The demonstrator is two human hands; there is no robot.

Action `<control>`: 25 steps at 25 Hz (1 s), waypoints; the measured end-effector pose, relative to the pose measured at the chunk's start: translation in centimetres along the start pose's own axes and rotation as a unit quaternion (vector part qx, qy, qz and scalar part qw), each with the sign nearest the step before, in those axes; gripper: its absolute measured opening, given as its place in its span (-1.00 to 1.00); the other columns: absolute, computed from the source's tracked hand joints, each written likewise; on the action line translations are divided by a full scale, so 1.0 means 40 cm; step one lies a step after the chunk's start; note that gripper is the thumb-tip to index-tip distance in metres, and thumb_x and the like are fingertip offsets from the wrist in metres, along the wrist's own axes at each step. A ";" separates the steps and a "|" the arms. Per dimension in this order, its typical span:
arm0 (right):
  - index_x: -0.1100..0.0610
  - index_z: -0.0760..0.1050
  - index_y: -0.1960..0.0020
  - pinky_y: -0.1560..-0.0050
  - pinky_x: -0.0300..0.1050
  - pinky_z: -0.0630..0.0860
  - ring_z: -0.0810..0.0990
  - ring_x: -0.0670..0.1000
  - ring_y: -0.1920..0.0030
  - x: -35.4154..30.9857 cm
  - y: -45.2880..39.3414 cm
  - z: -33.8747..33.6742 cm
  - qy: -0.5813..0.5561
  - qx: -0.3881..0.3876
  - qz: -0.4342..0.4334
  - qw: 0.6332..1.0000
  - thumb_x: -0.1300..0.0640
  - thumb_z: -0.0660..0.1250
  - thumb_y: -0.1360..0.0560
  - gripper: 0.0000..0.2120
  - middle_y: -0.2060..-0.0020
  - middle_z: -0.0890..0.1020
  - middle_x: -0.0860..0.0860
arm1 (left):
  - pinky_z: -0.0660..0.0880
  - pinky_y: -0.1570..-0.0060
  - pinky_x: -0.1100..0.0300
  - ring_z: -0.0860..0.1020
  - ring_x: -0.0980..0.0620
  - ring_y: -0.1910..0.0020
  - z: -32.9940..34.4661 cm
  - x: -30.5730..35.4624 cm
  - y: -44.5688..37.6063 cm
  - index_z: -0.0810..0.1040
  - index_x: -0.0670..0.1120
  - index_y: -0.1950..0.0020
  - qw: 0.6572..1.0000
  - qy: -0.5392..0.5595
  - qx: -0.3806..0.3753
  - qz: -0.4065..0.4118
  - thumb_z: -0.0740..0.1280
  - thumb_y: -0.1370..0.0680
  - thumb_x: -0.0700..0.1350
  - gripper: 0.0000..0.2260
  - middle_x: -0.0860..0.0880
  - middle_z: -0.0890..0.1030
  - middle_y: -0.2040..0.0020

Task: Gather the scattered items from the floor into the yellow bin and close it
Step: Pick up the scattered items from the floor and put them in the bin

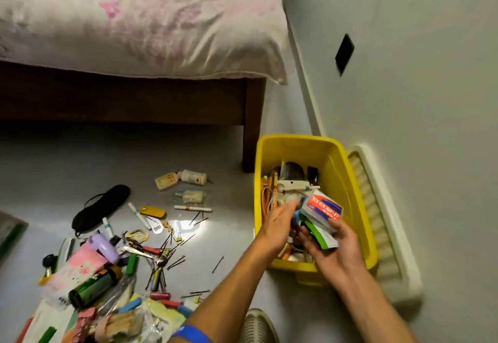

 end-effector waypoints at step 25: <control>-0.03 0.54 -0.23 -0.04 0.04 0.58 0.54 0.16 -0.25 0.151 0.079 0.250 0.260 -0.116 0.000 0.959 0.11 0.29 -0.58 -0.76 -0.29 0.52 0.01 | 0.48 -0.19 0.13 0.46 0.03 -0.30 -0.347 -0.065 0.185 0.36 0.07 -0.48 0.974 0.083 0.209 -0.024 0.09 -0.68 0.05 -0.64 0.00 0.44 -0.40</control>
Point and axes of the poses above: each hand's wrist, its own y-axis away from the middle knuckle, its own z-axis out of the palm, x = y × z, the point moved 5 cm from there along -y, towards the middle knuckle
